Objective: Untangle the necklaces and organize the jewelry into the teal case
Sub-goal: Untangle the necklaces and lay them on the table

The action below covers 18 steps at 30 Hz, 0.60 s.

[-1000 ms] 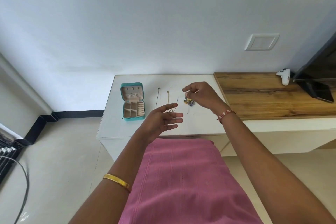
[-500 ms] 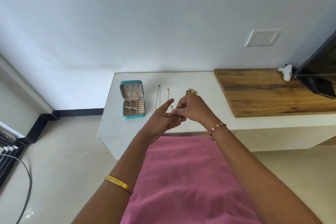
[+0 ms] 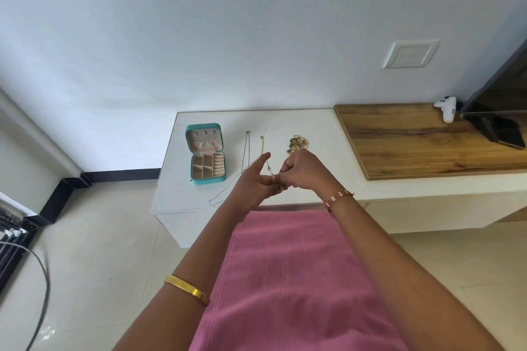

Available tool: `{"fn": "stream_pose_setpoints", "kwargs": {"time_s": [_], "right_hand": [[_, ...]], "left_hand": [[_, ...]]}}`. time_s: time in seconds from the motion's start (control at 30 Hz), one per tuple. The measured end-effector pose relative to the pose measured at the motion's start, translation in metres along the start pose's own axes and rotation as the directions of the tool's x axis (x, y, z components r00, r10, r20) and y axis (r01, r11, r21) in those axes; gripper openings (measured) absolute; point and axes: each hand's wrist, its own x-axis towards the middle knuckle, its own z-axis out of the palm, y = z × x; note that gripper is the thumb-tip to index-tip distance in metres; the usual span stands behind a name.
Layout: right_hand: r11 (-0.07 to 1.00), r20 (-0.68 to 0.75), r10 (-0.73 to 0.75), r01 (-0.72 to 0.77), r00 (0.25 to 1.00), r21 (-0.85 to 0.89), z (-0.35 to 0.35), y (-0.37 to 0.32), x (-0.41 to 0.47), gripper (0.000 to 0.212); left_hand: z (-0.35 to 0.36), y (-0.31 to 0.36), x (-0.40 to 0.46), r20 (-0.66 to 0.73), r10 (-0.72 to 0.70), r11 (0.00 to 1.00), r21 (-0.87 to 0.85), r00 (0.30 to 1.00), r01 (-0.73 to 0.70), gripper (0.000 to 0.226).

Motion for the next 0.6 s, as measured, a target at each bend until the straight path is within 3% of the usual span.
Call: {"fn": "stream_pose_setpoints", "kwargs": {"time_s": [0.13,0.33,0.6], "right_hand": [[0.999,-0.004,0.011,-0.011,1.000,0.035,0.0003,-0.0033,-0.0009,0.011],[0.896,0.035,0.098,-0.103,0.995,0.432,0.0002,0.0021,-0.0030,0.015],[0.819,0.077,0.168,-0.183,0.983,0.543,0.0036,0.0059,-0.0006,0.011]], "left_hand": [[-0.0029,-0.0015,0.0024,-0.004,0.003,0.999,0.054,1.000,-0.003,0.083],[-0.0064,0.0010,0.0036,-0.054,-0.003,0.998,0.064,0.999,0.006,0.080],[-0.0009,-0.0055,0.0016,-0.097,-0.043,0.998,0.043,0.994,0.048,0.079]]}}
